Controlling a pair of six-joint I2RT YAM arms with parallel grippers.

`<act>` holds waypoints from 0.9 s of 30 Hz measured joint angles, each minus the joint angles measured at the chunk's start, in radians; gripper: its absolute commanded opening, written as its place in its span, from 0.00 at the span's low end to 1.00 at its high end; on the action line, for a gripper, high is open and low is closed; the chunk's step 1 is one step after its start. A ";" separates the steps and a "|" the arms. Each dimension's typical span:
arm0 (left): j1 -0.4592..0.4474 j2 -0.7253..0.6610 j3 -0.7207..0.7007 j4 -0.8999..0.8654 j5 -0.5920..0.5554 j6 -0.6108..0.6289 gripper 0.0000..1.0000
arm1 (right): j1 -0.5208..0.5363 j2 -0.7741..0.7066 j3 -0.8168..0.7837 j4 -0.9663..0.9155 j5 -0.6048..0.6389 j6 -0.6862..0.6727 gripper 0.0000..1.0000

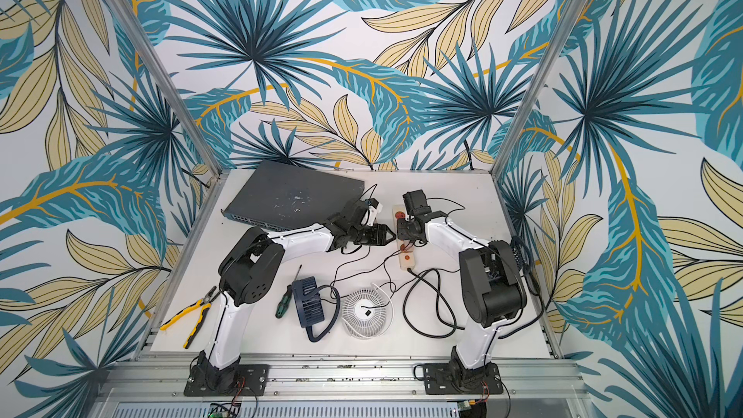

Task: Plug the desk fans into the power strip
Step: Insert the plug into the socket.

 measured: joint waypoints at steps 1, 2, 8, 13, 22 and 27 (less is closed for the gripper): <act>0.000 0.000 -0.002 0.001 0.000 0.000 0.65 | 0.002 0.001 0.001 0.000 0.004 0.000 0.00; 0.000 0.000 -0.006 0.005 0.000 -0.002 0.65 | 0.004 0.003 0.003 -0.002 0.009 0.000 0.00; 0.001 -0.003 -0.020 0.021 0.000 -0.003 0.65 | 0.018 0.008 0.011 -0.012 0.035 0.005 0.00; 0.005 -0.019 -0.037 0.021 0.000 0.002 0.65 | 0.024 -0.003 0.006 -0.008 0.045 0.028 0.22; 0.014 -0.062 -0.056 0.020 0.000 0.010 0.66 | 0.043 0.121 0.277 -0.407 0.008 0.081 0.71; 0.018 -0.073 -0.060 0.020 -0.003 0.021 0.66 | 0.047 0.135 0.444 -0.543 0.027 0.073 0.70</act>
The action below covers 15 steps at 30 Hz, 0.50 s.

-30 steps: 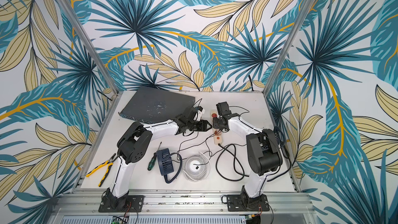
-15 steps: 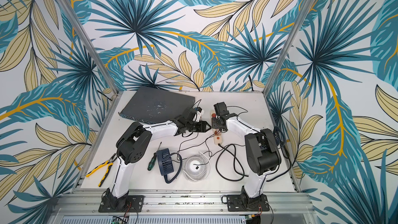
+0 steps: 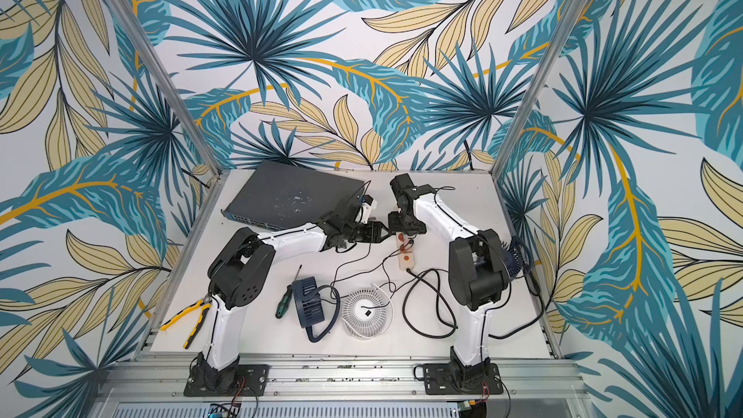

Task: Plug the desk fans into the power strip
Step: Insert the plug into the socket.

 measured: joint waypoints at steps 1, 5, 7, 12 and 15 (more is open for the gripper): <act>0.000 -0.001 0.000 0.000 0.000 0.003 0.66 | 0.000 0.000 0.019 -0.013 0.002 -0.001 0.69; 0.000 -0.001 -0.005 0.000 0.000 0.006 0.66 | 0.000 0.002 0.043 -0.048 0.008 -0.007 0.61; 0.000 -0.001 -0.006 -0.001 0.001 0.006 0.66 | 0.000 0.011 0.043 -0.062 0.008 -0.010 0.56; 0.000 -0.001 -0.009 0.000 0.001 0.006 0.66 | -0.001 0.041 0.042 -0.081 0.012 -0.016 0.42; 0.000 -0.001 -0.012 0.000 0.002 0.006 0.66 | -0.003 0.041 0.041 -0.083 0.016 -0.019 0.38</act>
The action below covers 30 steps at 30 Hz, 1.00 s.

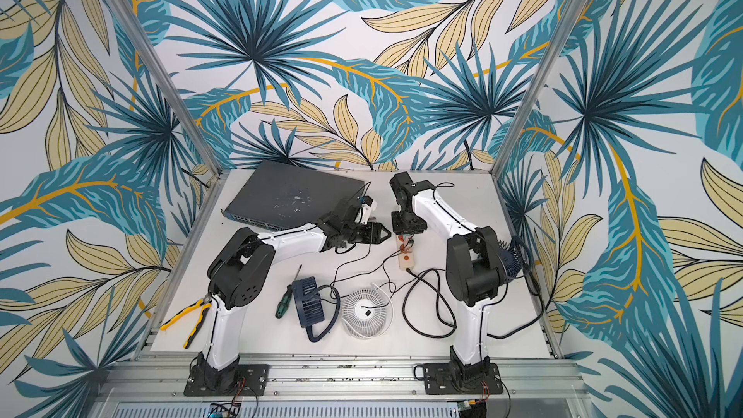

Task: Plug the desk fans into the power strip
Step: Insert the plug into the socket.

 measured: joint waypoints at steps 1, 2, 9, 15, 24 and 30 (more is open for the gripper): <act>0.000 0.000 -0.001 0.000 0.000 0.000 0.66 | 0.000 0.000 -0.001 0.000 0.003 -0.002 0.37; 0.000 0.000 -0.002 0.000 0.000 0.000 0.66 | 0.000 0.000 -0.003 0.000 0.006 -0.004 0.35; 0.000 0.000 -0.002 0.000 0.003 0.000 0.66 | 0.000 0.000 -0.068 0.019 0.019 -0.011 0.28; 0.000 0.000 -0.007 0.000 0.003 0.000 0.66 | 0.003 -0.027 -0.110 0.061 0.011 -0.014 0.25; 0.000 0.000 -0.008 0.000 0.005 0.000 0.66 | -0.021 -0.034 -0.119 0.079 -0.037 -0.023 0.00; 0.000 0.000 -0.008 0.000 0.008 0.001 0.66 | -0.027 -0.059 -0.174 0.122 -0.047 -0.037 0.00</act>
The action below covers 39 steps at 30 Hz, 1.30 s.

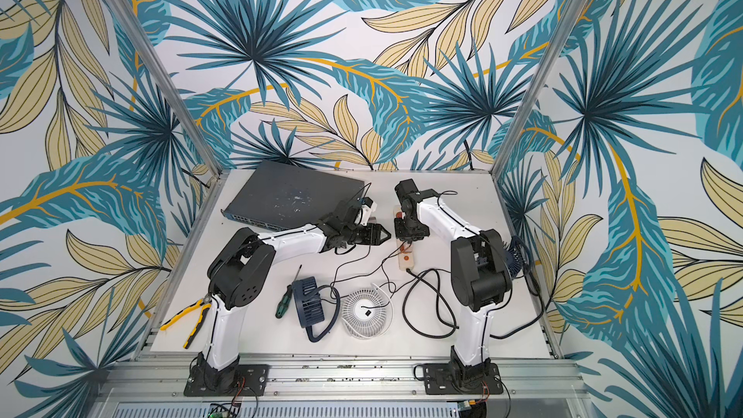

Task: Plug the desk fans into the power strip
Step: Insert the plug into the socket, then pick up the plug from the center of the board.

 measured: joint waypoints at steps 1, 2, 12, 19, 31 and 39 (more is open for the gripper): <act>0.000 0.000 0.000 0.000 0.001 0.000 0.66 | 0.000 -0.010 -0.018 0.018 0.000 0.000 0.00; 0.001 -0.001 -0.002 0.000 0.002 0.000 0.66 | 0.000 -0.017 -0.034 0.035 0.000 0.000 0.00; 0.002 -0.011 -0.010 -0.008 -0.013 0.008 0.70 | -0.001 -0.057 -0.095 0.113 -0.004 0.002 0.12; 0.003 -0.095 -0.004 -0.089 -0.124 0.035 0.82 | -0.005 -0.066 -0.068 0.042 -0.017 0.045 0.82; 0.000 0.048 0.344 -0.430 -0.392 -0.039 0.89 | -0.006 -0.489 -0.278 0.195 -0.037 0.152 1.00; -0.021 0.262 0.593 -0.612 -0.445 -0.072 0.94 | -0.007 -0.549 -0.396 0.255 -0.030 0.173 1.00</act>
